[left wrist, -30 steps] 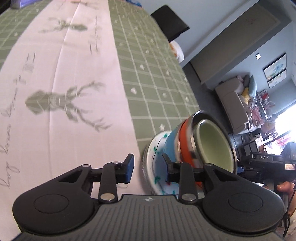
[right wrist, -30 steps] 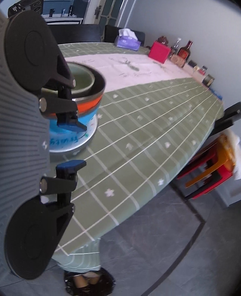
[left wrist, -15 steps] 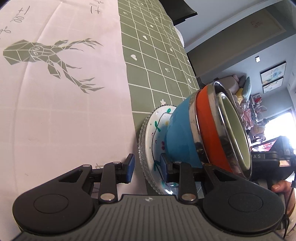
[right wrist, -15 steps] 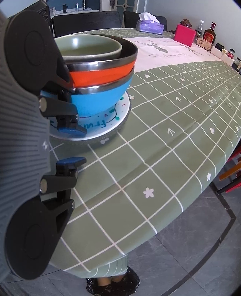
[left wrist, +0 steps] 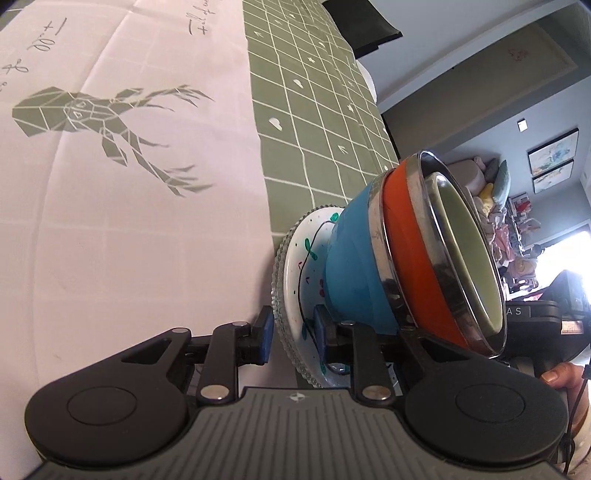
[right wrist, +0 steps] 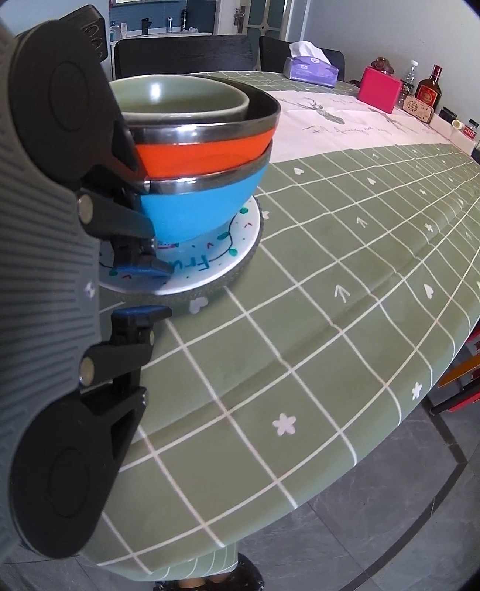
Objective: Organize plates and bowls
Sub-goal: 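Lower the bowl stack onto the center of the painted plate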
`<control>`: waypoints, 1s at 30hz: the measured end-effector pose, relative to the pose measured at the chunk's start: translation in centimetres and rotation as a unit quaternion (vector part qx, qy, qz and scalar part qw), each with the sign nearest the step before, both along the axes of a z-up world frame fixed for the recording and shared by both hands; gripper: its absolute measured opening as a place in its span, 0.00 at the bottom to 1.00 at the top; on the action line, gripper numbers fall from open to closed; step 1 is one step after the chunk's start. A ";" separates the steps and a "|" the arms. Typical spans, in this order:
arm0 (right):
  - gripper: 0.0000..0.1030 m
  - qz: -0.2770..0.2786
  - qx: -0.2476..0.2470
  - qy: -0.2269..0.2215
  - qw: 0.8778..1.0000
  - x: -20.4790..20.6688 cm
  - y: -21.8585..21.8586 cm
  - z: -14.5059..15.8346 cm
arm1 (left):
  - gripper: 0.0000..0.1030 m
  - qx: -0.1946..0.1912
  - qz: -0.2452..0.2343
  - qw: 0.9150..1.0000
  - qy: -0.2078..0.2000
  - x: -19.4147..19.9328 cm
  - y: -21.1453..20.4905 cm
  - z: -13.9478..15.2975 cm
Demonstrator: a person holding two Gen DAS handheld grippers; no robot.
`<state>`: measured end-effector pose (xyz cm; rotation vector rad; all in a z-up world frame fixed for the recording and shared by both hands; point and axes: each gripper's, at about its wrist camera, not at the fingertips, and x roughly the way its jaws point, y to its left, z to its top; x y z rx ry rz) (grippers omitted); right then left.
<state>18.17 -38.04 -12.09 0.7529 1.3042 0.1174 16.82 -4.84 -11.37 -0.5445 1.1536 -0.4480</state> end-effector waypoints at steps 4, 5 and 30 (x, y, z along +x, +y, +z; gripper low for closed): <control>0.15 -0.004 0.006 -0.013 1.000 1.5 1.2 -0.2 | 0.25 0.005 0.016 1.000 -0.001 1.3 1.2 0.1; 0.14 -0.005 0.007 -0.016 1.000 1.9 1.5 -0.3 | 0.25 0.006 0.020 1.000 -0.001 1.7 1.4 0.1; 0.24 0.000 -0.048 -0.066 0.997 4.8 4.6 1.6 | 0.25 0.032 0.048 0.998 -0.012 3.7 5.4 1.6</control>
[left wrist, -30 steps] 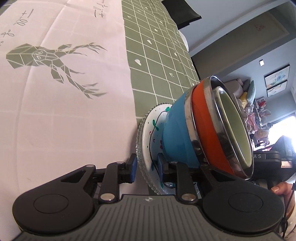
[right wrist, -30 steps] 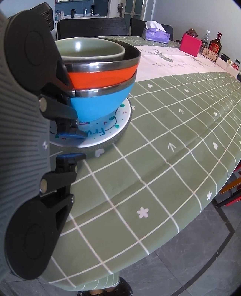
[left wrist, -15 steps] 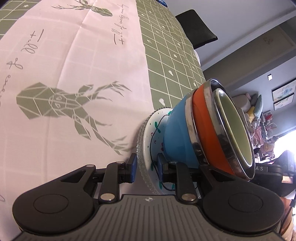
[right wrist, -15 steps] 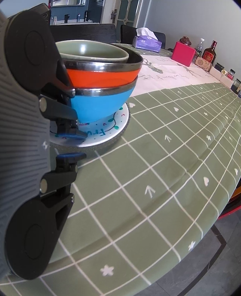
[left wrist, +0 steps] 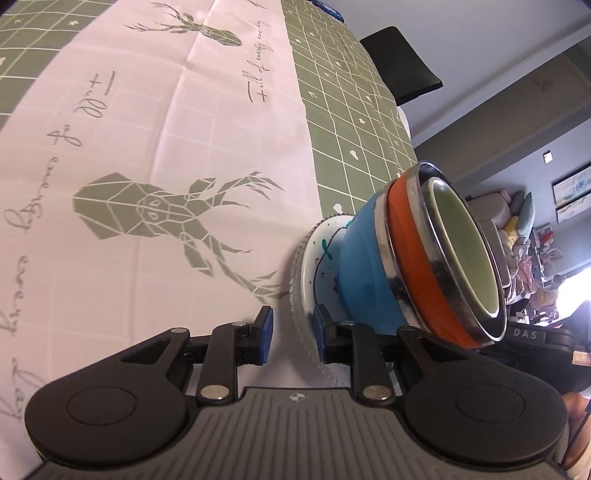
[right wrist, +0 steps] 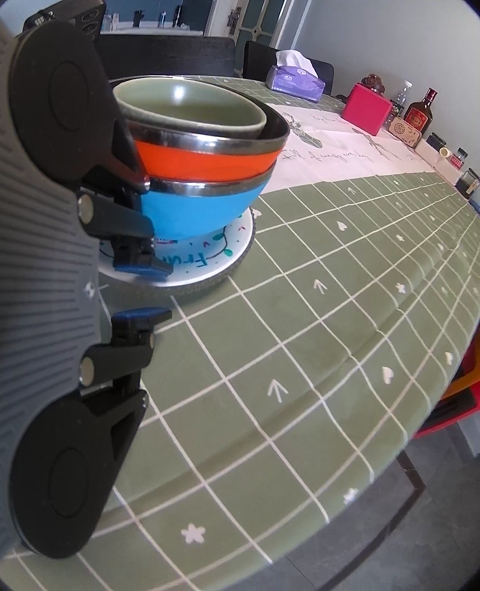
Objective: Organize plates and bowls
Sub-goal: 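Lower the bowl stack onto the center of the painted plate, then open the left gripper and pull it back from the stack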
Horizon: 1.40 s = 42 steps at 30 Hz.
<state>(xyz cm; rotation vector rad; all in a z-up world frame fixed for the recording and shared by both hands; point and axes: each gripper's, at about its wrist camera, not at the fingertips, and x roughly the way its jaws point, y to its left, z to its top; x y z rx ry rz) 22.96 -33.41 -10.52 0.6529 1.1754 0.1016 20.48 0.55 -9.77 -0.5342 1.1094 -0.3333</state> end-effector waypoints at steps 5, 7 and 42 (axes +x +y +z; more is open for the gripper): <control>0.30 0.017 -0.056 -0.047 0.997 -2.3 0.6 3.5 | 0.25 0.024 -0.012 0.999 -0.043 -2.2 0.3 3.0; 0.36 0.028 -0.077 -0.072 0.994 -3.5 1.1 5.2 | 0.25 0.044 -0.022 0.996 -0.076 -3.4 0.0 5.0; 0.72 0.032 -0.241 -0.400 0.884 -27.1 8.8 6.1 | 0.86 0.307 0.030 0.875 -0.373 -23.2 -7.1 6.5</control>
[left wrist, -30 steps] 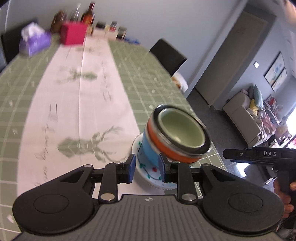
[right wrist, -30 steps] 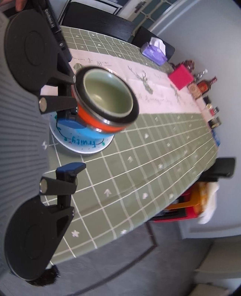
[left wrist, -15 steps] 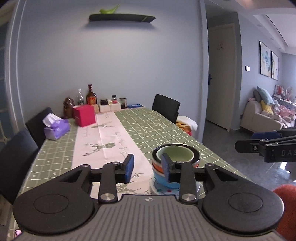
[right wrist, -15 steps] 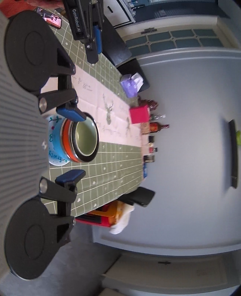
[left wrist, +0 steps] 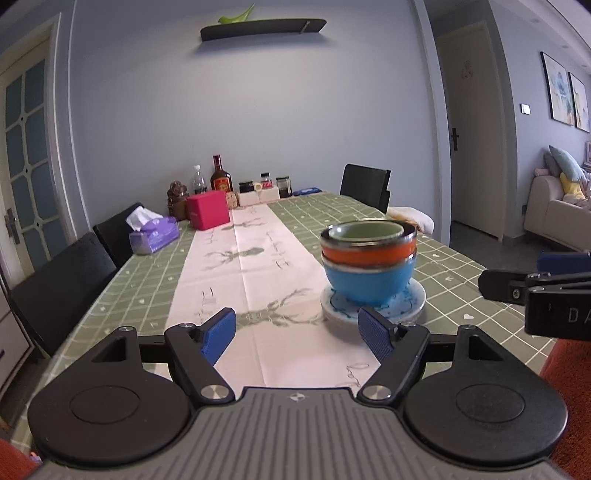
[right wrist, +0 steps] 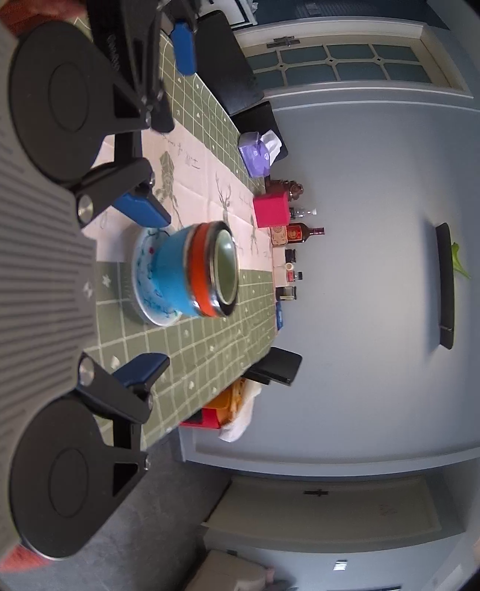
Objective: Organize plates and bowls
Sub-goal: 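Open the left gripper and pull it back from the stack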
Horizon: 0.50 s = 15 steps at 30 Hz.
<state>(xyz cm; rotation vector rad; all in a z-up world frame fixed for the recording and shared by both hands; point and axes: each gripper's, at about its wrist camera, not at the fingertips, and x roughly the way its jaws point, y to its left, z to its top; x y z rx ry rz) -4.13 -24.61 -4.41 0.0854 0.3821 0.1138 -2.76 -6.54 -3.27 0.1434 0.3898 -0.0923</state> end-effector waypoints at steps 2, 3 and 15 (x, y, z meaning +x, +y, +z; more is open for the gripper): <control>0.72 0.001 0.008 0.005 1.000 0.1 0.1 -1.0 | 0.86 -0.009 -0.001 1.000 0.008 0.0 -0.1 -0.7; 0.72 0.000 0.007 0.007 1.000 -0.1 0.3 -1.5 | 0.86 -0.005 0.002 1.000 0.012 -0.1 -0.2 -1.2; 0.76 -0.008 -0.020 -0.017 1.000 -0.7 1.1 -2.6 | 0.86 0.001 0.016 0.999 0.051 -0.1 -0.2 -3.4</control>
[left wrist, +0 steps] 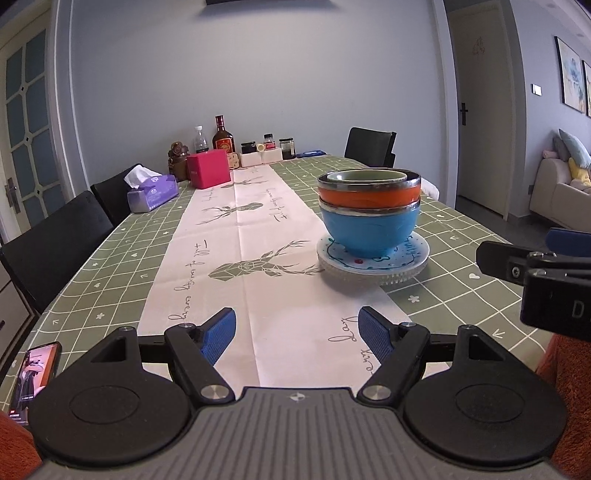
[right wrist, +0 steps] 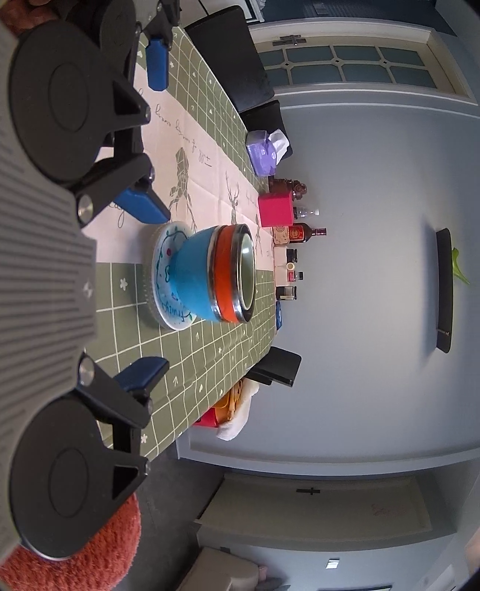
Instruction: Organize plates and bowls
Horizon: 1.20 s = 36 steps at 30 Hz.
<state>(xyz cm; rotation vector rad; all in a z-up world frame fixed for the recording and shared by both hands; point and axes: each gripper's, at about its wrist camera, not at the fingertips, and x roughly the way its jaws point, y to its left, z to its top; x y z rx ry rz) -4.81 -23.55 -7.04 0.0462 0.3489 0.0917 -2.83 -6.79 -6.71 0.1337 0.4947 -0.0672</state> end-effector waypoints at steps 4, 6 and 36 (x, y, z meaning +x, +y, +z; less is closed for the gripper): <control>0.76 -0.004 0.007 -0.001 1.000 0.1 -0.3 0.0 | 0.86 -0.002 0.001 1.000 -0.002 -0.2 0.1 0.2; 0.76 -0.004 0.006 -0.004 1.000 -0.1 -0.2 -0.1 | 0.86 -0.005 0.000 1.000 -0.001 -0.3 0.1 0.3; 0.76 -0.002 -0.003 -0.014 1.000 -0.5 -0.1 -0.1 | 0.86 -0.004 -0.002 1.000 -0.006 -0.5 0.1 0.8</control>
